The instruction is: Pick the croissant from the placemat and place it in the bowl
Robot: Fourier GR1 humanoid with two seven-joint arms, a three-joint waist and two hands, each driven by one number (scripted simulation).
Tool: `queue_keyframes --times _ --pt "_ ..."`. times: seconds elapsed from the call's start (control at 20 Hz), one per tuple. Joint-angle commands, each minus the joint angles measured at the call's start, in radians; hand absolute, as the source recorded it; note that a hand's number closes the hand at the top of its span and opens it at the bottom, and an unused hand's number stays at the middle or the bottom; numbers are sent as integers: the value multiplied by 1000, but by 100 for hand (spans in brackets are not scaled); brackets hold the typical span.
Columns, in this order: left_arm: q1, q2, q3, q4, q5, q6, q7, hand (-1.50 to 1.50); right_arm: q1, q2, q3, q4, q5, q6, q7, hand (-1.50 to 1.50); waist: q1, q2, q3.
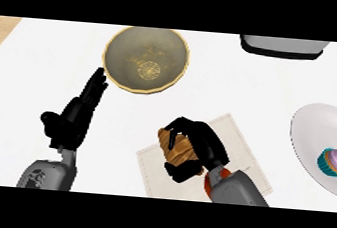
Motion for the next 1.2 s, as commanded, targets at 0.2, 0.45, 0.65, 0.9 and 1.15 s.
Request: queue_keyframes --times 0.2,0.45,0.65,0.9,1.15 --pt "-45 -16 -41 6 -6 -25 14 0 -196 26 83 -20 -59 -404 301 150 96 13 8" --pt "-68 -12 -51 19 -8 -40 20 0 -383 26 144 -14 6 -640 380 150 129 11 5" --pt "-92 -32 -53 39 -2 -35 41 0 -539 26 190 66 113 -749 492 150 131 9 0" --pt "-99 -43 -69 56 -22 -26 35 0 -784 26 181 179 195 -741 700 150 124 1 -4" --pt "-106 -52 -80 63 -24 -28 37 0 -991 26 167 299 232 -689 909 150 122 1 -3"
